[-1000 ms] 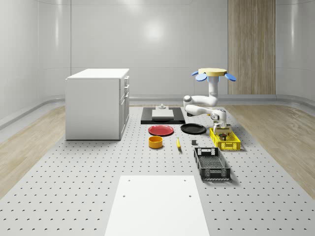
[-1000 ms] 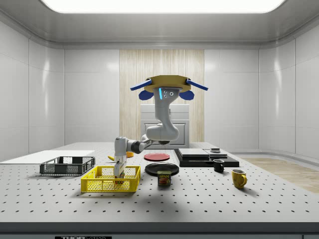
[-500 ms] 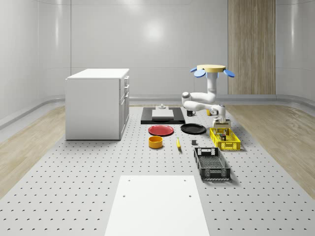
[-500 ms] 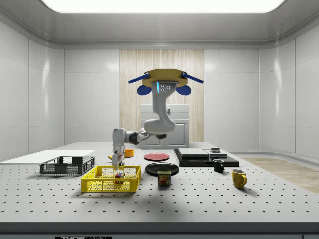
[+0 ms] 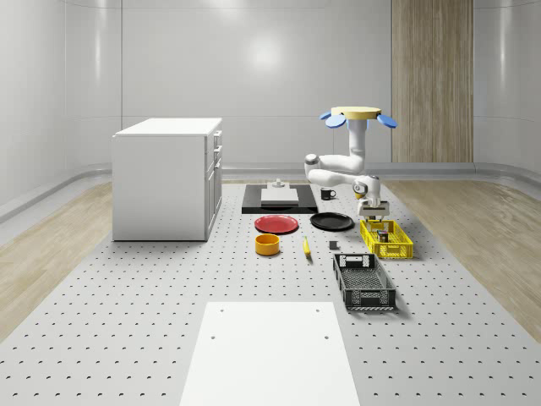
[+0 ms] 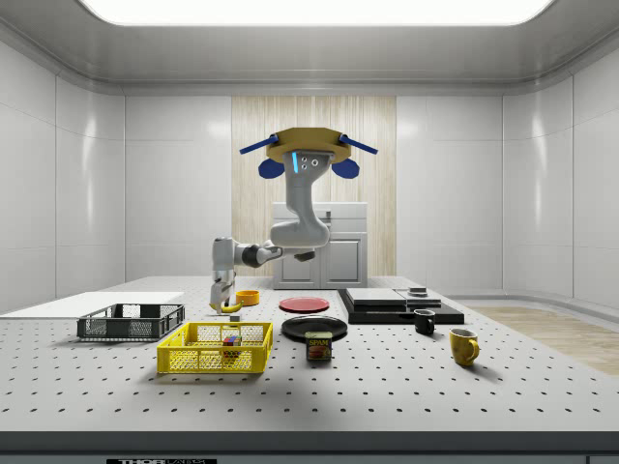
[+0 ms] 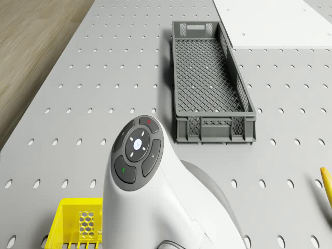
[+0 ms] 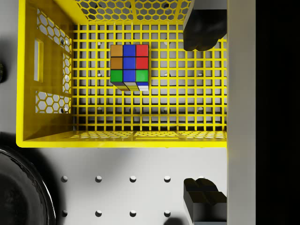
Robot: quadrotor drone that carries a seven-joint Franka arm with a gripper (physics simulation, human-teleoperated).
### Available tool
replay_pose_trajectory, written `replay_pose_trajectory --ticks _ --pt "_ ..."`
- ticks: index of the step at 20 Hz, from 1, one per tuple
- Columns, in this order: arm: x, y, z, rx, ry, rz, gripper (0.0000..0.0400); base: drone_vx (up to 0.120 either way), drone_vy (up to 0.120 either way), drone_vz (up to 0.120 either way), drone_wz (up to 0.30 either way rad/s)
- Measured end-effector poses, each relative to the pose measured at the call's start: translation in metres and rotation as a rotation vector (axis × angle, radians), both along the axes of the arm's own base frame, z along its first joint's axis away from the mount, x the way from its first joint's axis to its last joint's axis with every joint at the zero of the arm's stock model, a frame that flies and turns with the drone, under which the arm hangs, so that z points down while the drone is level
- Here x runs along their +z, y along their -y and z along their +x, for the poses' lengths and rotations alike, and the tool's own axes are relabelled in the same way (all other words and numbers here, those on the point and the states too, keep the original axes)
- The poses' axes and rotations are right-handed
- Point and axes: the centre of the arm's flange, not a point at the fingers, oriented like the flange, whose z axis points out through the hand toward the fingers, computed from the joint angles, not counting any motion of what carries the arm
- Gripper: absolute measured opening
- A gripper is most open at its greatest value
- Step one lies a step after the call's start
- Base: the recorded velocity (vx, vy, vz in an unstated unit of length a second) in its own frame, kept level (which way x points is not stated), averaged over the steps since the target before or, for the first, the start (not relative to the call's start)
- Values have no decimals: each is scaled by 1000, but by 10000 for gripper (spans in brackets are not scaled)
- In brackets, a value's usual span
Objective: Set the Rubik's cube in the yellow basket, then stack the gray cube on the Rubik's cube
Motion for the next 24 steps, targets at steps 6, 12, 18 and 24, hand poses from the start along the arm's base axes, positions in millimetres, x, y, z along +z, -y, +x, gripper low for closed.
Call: replay_pose_trajectory --ticks 6,12,18,24 --pt "0 0 0 0 0 0 400 0 -120 0 0" --pt "0 0 0 0 0 0 400 13 -120 0 0" --pt "0 0 0 0 0 0 400 33 -120 -60 0" --pt "0 0 0 0 0 0 400 0 -120 -120 0"
